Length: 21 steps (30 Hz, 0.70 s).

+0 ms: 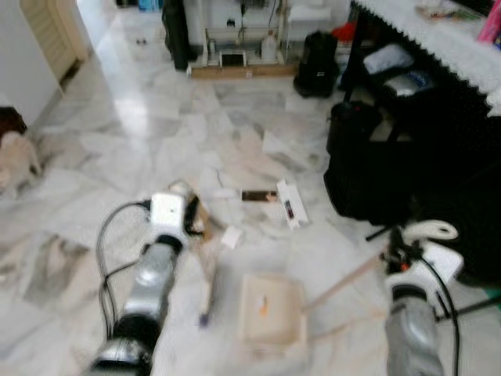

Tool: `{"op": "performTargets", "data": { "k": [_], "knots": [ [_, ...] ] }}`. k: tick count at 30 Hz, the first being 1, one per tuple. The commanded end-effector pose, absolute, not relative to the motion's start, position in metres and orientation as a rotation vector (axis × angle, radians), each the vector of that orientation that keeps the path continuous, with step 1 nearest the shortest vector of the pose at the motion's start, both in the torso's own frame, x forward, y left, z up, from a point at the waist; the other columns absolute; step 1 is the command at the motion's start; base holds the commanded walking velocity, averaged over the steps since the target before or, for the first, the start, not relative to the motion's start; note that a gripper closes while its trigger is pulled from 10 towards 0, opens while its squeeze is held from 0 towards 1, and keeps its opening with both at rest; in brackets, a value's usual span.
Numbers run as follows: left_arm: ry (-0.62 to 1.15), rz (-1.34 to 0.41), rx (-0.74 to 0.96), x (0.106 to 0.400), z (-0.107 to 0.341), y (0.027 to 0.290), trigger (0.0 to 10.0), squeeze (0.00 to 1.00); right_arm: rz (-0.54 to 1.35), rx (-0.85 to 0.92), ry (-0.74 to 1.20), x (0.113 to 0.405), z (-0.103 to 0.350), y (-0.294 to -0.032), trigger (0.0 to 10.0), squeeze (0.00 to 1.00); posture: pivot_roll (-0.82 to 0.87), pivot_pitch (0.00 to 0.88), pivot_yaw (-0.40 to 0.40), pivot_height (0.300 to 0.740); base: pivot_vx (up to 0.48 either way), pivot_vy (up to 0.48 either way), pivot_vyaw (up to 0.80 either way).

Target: Sweep floor

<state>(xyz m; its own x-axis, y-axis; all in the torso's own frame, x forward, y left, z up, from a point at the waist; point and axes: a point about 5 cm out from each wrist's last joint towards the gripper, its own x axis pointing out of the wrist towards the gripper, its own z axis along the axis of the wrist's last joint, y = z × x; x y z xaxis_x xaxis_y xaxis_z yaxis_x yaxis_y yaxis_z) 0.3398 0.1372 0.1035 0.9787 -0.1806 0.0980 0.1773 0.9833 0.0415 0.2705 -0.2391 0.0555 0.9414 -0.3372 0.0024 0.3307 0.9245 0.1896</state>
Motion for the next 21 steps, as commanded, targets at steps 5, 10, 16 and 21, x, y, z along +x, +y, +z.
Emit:
{"op": "performTargets", "data": {
  "k": [5, 10, 16, 21],
  "knots": [
    [-0.154, -0.143, 0.047, 0.342, 0.115, 0.150, 10.0, 0.00, -0.315, 0.201, -0.094, 0.279, 0.069, -0.234, 10.0, 0.00, 0.01, 0.071, -0.041, 0.740, 0.337, 0.000, 0.00],
    [-0.162, -0.137, 0.040, 0.342, 0.117, 0.151, 10.0, 0.00, -0.313, 0.204, -0.097, 0.279, 0.070, -0.234, 10.0, 0.00, 0.01, 0.069, -0.043, 0.740, 0.339, 0.000, 0.00],
    [-0.170, -0.130, 0.034, 0.343, 0.119, 0.152, 10.0, 0.00, -0.308, 0.209, -0.104, 0.280, 0.071, -0.232, 10.0, 0.00, 0.01, 0.069, -0.045, 0.740, 0.341, 0.000, 0.00],
    [-0.187, -0.130, 0.032, 0.344, 0.123, 0.151, 10.0, 0.00, -0.297, 0.214, -0.097, 0.280, 0.070, -0.231, 10.0, 0.00, 0.02, 0.069, -0.048, 0.740, 0.345, 0.000, 0.00]
  ]
}}
